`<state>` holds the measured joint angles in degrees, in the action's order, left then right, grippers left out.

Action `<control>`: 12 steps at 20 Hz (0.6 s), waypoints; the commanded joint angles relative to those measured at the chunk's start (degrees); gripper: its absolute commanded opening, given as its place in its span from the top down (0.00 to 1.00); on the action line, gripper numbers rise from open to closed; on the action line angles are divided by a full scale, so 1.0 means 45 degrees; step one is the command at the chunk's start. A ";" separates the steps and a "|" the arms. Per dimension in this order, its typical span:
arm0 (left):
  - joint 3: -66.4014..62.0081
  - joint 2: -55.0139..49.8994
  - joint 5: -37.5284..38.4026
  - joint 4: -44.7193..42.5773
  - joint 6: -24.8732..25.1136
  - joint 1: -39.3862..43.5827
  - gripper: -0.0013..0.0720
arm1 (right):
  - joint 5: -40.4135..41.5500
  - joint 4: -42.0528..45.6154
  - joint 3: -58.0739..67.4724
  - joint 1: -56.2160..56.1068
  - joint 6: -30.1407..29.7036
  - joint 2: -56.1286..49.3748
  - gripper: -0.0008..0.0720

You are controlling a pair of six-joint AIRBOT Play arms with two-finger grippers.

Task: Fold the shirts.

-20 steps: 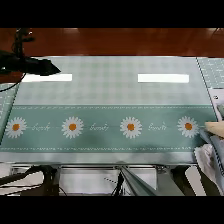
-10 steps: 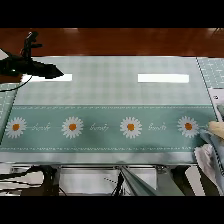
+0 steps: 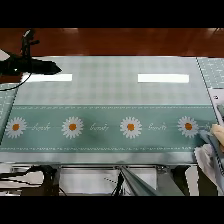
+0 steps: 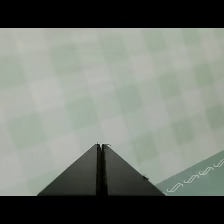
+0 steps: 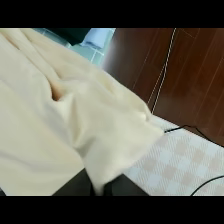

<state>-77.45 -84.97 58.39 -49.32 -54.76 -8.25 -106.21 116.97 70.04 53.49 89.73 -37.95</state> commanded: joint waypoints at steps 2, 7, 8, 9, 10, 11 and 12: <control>-0.0005 -0.0005 -0.0301 -0.0010 0.0073 -0.0015 0.95 | 0.0039 0.1724 -0.1651 0.0005 -0.0243 0.1311 0.77; -0.0005 -0.0005 -0.0257 -0.0010 0.0068 -0.0015 0.95 | 0.1010 0.2025 -0.1637 0.0000 -0.0185 0.1093 0.36; -0.0015 -0.0005 -0.0194 -0.0010 0.0068 -0.0015 0.95 | 0.1132 0.1783 -0.1637 -0.0015 -0.0121 0.0840 0.36; -0.0019 0.0000 -0.0146 -0.0010 0.0068 -0.0015 0.95 | 0.1297 0.1219 -0.1608 -0.0024 -0.0112 0.0549 0.36; -0.0068 -0.0005 0.0015 -0.0005 0.0068 -0.0015 0.95 | 0.1535 0.0379 -0.1443 -0.0029 -0.0204 0.0107 0.36; -0.0078 0.0024 0.0165 0.0000 0.0063 -0.0015 0.95 | 0.1768 -0.0602 -0.1073 -0.0034 -0.0427 -0.0486 0.36; -0.0083 0.0063 0.0350 0.0005 0.0063 -0.0015 0.95 | 0.1938 -0.1574 -0.0529 -0.0034 -0.0835 -0.1171 0.36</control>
<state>-77.62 -84.90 58.43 -49.34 -54.43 -8.29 -100.29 119.37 64.71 53.43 88.27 -38.11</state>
